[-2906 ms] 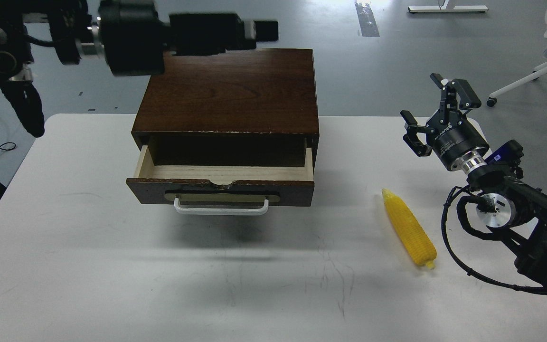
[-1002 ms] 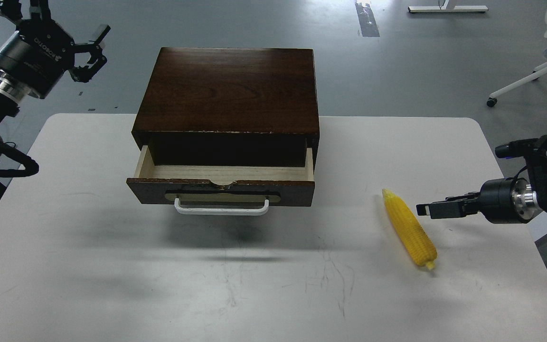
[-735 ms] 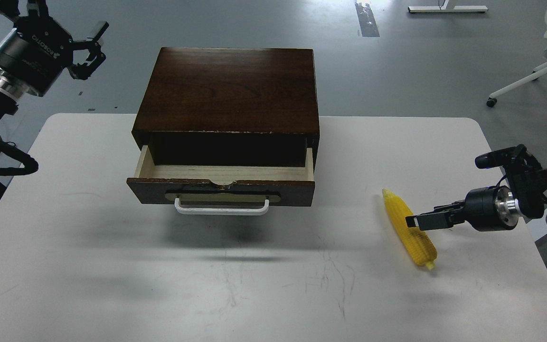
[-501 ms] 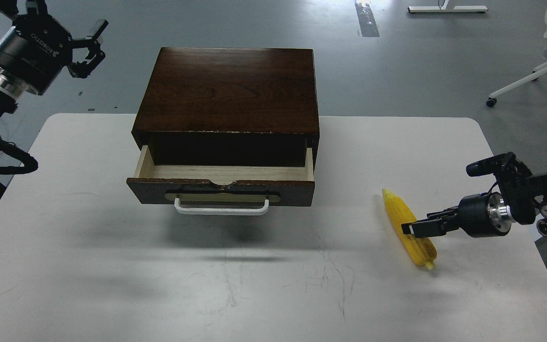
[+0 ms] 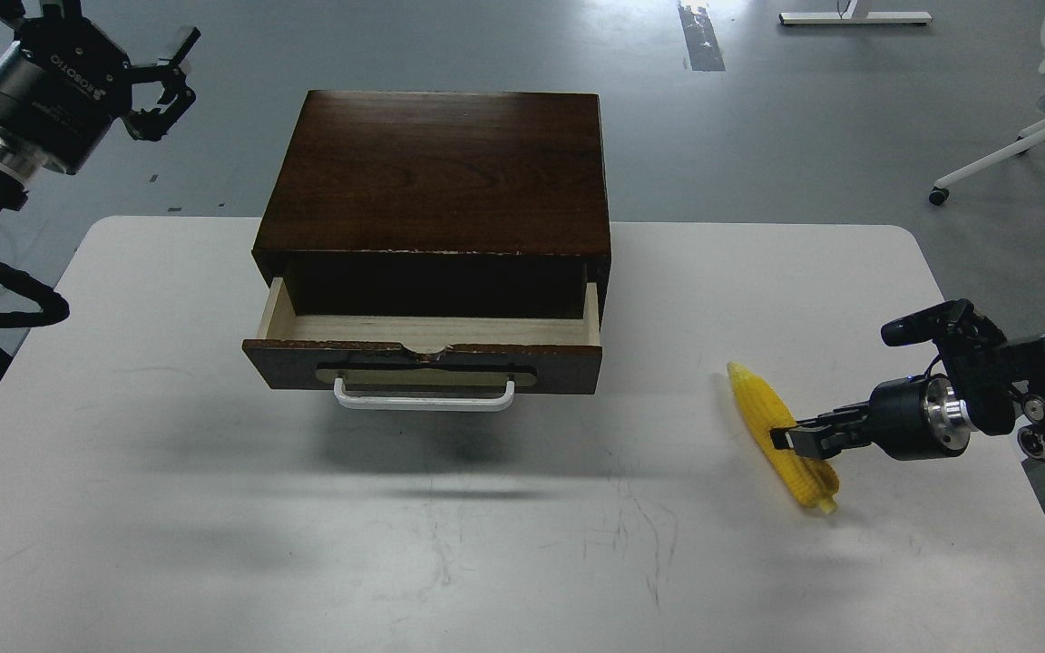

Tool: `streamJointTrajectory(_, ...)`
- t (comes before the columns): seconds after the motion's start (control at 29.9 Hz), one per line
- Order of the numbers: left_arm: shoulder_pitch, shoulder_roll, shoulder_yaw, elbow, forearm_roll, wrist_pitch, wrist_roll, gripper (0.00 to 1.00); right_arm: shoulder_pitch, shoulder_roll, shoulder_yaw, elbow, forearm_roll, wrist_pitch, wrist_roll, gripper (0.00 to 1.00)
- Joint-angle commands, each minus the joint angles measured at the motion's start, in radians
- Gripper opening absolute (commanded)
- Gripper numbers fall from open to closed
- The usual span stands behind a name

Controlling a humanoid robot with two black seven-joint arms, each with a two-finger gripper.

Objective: Put corn in drawer with both arms
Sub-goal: 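Lift the corn with the right gripper and carry it over the drawer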

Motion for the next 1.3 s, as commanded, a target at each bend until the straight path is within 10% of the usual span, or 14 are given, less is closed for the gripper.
streamJointTrajectory(0.0,0.001,0.0,0.0,0.0,0.0,0.0,0.0,0.99,0.036,-0.006,0.002,0.003,0.001,0.0,0.0,0.0)
streamJointTrajectory(0.53,-0.001,0.007,-0.008,-0.001,0.0,0.0,0.0,0.99,0.619,-0.027,-0.001,0.1,-0.053,0.0,0.0,0.0)
streamJointTrajectory(1.27,-0.001,0.008,-0.014,-0.001,-0.003,0.0,0.0,0.99,0.851,0.445,-0.072,0.151,-0.318,-0.092,0.0,0.0)
